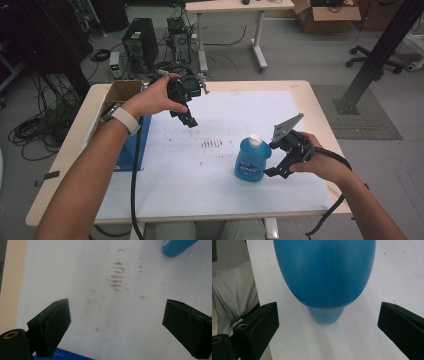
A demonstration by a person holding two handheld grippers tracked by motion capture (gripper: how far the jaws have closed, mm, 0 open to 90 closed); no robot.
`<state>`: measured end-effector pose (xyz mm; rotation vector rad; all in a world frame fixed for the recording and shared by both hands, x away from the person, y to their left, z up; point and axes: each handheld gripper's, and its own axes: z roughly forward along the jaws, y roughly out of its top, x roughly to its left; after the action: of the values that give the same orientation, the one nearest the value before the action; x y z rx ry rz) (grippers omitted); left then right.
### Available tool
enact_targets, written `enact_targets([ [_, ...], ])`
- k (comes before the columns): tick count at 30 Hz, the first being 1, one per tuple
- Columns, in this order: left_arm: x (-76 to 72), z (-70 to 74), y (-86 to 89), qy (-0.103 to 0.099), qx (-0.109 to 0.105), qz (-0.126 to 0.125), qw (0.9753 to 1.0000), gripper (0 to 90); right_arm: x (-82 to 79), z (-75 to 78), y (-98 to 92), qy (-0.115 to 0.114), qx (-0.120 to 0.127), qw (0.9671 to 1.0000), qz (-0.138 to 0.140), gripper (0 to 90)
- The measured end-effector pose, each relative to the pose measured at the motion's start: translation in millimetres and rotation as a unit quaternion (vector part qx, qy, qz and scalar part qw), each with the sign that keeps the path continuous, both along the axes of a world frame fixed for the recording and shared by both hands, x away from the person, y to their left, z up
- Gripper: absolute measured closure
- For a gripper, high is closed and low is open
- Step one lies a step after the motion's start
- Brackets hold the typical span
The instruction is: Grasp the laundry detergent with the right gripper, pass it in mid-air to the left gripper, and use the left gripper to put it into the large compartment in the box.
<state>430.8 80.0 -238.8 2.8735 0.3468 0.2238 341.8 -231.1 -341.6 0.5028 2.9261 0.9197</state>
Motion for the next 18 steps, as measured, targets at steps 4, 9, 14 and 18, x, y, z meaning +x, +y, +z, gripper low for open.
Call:
enact_targets([
  [4, 0.1, -0.9, -0.2, 0.000, 0.002, -0.001, 1.0000, 8.5, -0.1, -3.7, -0.4, -0.001, 0.007, 1.0000, -0.001, 3.4],
  [9, 0.1, -2.3, -0.4, 0.003, 0.001, 0.000, 1.0000, 8.4, -0.9, -8.7, -1.0, -0.002, 0.017, 0.9998, 0.001, 3.4],
  [14, 0.1, -2.8, -0.5, 0.002, 0.000, 0.001, 1.0000, 8.6, -1.4, -12.9, -1.4, -0.002, 0.024, 0.9997, 0.000, 3.5],
  [18, 0.1, -2.4, -0.8, 0.002, 0.002, -0.001, 1.0000, 8.6, -2.0, -14.2, -2.0, -0.006, 0.033, 0.9994, -0.002, 3.5],
])
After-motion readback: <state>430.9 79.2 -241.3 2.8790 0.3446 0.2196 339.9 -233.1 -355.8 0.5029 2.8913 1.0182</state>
